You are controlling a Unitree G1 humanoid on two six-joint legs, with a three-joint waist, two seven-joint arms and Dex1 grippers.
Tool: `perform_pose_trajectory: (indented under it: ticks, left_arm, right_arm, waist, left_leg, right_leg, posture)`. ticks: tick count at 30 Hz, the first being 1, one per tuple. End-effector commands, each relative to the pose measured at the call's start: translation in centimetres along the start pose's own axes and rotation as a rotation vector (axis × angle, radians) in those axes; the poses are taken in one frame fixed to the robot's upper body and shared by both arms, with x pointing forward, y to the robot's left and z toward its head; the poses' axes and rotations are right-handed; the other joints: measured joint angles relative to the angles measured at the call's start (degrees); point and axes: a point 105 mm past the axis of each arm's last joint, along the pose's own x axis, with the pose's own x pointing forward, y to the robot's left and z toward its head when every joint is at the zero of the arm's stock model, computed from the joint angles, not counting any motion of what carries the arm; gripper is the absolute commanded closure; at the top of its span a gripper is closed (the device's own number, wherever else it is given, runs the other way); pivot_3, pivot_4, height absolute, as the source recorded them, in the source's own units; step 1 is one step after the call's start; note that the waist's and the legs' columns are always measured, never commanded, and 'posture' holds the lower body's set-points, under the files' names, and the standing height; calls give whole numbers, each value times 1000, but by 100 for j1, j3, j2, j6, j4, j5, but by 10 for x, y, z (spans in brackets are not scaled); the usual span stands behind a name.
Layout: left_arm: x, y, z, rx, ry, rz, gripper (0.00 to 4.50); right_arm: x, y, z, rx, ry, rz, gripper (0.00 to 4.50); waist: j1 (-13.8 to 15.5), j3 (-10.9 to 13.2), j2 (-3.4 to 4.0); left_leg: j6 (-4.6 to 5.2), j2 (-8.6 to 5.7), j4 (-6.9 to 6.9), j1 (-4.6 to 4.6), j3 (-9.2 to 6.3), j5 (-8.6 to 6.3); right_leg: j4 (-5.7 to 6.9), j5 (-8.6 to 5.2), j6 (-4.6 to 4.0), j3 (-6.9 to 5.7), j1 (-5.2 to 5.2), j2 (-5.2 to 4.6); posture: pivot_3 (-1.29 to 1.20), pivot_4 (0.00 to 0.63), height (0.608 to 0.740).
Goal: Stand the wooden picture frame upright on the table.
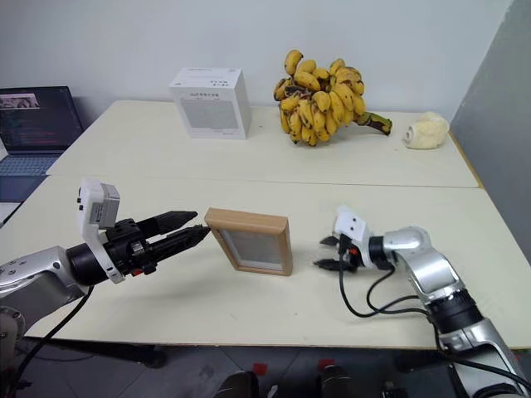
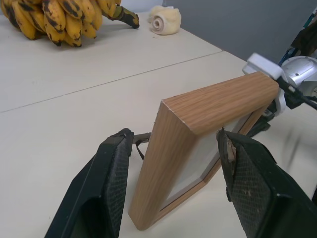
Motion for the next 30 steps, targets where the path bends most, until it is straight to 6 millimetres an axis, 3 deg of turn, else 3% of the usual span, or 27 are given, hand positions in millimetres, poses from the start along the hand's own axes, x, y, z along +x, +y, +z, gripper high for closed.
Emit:
perform_pose_trajectory:
  ticks: [1, 5, 8, 13, 18, 20, 22, 27, 30]
  left_arm:
    - [-5, -8, 10, 34, -21, -18, 1620]
    - [-5, -11, 9, 26, -9, -33, 1620]
    - [-6, -10, 7, 26, 8, -39, 1620]
    - [-20, -8, 8, 48, 69, -34, 1620]
    - [-38, -3, 5, 80, 129, 0, 1620]
    - [-41, -1, 7, 86, 123, 21, 1620]
    - [-42, 1, 8, 88, 112, 33, 1620]
    - [-41, -1, 8, 92, 107, 36, 1620]
    - [-42, -2, 6, 88, 105, 45, 1620]
  right_arm:
    - [-14, 18, 4, -26, 1, 81, 1541]
    - [-27, 40, 9, 58, -38, 199, 1541]
    - [-23, 51, 27, 108, -135, 244, 1541]
    - [-8, 40, 56, 190, -270, 164, 1541]
    - [2, 33, 72, 208, -326, 110, 1541]
    - [5, 31, 77, 209, -346, 99, 1962]
    - [8, 29, 80, 206, -353, 88, 2367]
    - [10, 25, 83, 203, -349, 83, 2367]
    - [8, 28, 72, 196, -298, 94, 2367]
  waist:
    - [16, 3, 2]
    - [-8, 5, 2]
    - [0, 8, -1]
    - [-36, 10, -4]
    - [-55, 14, -2]
    - [-47, 14, -2]
    - [-47, 15, -2]
    - [-58, 15, -2]
    - [-58, 16, 0]
  left_leg:
    - [0, 0, 0, 0, 0, 0]
    - [0, 1, 2, 5, 3, 0]
    - [0, 1, 2, 6, 2, 0]
    - [0, 3, 2, 6, 0, 0]
    - [-1, 0, 0, -4, 2, 0]
    - [-1, 1, -1, -8, 1, 0]
    - [-1, 1, -1, -9, -1, 0]
    - [-1, 2, 0, -10, 2, 0]
    - [-1, 1, -4, -11, 2, 0]
  right_leg:
    - [0, 0, 0, 0, -1, 0]
    - [4, 1, 2, 3, -1, 0]
    - [4, 0, 1, 2, 1, 1]
    - [5, 0, 1, 2, -1, 3]
    - [-1, 0, 0, 3, -10, -1]
    - [-1, -1, -1, -1, -15, -1]
    - [0, -2, -2, -2, -15, -1]
    - [-1, -1, -1, 1, -18, -1]
    - [-1, -2, -3, 1, -19, -1]
  posture:
    - [0, 150, 740]
    - [0, 150, 740]
    - [0, 150, 740]
    - [0, 150, 740]
    - [0, 150, 740]
    - [0, 150, 740]
    - [0, 150, 740]
    - [0, 150, 740]
    - [0, 150, 740]
